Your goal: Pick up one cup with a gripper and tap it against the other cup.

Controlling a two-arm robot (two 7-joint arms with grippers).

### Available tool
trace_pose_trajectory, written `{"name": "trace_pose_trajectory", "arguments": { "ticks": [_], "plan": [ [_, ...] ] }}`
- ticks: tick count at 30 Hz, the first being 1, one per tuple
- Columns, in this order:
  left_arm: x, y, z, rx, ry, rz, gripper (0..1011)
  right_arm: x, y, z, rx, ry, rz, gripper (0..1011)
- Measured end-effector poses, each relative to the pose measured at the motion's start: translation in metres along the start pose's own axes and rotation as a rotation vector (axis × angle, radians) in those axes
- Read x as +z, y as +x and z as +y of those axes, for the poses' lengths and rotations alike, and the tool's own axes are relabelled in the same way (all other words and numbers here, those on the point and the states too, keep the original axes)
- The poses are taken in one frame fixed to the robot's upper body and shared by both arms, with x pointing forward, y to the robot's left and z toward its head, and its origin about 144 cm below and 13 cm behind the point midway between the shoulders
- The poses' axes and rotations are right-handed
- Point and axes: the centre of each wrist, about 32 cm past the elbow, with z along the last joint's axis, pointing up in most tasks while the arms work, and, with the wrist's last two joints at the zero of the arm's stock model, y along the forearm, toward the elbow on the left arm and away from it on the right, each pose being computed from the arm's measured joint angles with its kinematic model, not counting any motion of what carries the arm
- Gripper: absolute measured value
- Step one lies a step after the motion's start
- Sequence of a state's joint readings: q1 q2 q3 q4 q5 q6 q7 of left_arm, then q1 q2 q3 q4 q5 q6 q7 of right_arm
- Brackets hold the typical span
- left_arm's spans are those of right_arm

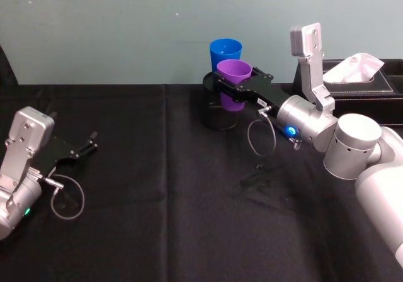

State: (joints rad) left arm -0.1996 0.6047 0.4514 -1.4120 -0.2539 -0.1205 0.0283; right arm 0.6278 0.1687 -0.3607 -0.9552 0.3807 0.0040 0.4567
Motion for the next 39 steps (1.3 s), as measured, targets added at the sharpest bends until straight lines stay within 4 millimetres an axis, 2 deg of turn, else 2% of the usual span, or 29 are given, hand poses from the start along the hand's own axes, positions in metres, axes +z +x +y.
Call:
{"name": "trace_pose_trajectory", "arguments": {
  "ticks": [28, 36, 39],
  "plan": [
    [0.0, 0.0, 0.0, 0.0, 0.0, 0.0, 1000, 0.0, 0.0, 0.0, 0.0, 0.0, 0.0, 743],
    [0.0, 0.0, 0.0, 0.0, 0.0, 0.0, 1000, -0.006, -0.005, -0.02, 0.008, -0.01, -0.016, 743],
    [0.0, 0.0, 0.0, 0.0, 0.0, 0.0, 1000, -0.011, -0.011, -0.034, 0.01, -0.016, -0.027, 743]
  ]
}}
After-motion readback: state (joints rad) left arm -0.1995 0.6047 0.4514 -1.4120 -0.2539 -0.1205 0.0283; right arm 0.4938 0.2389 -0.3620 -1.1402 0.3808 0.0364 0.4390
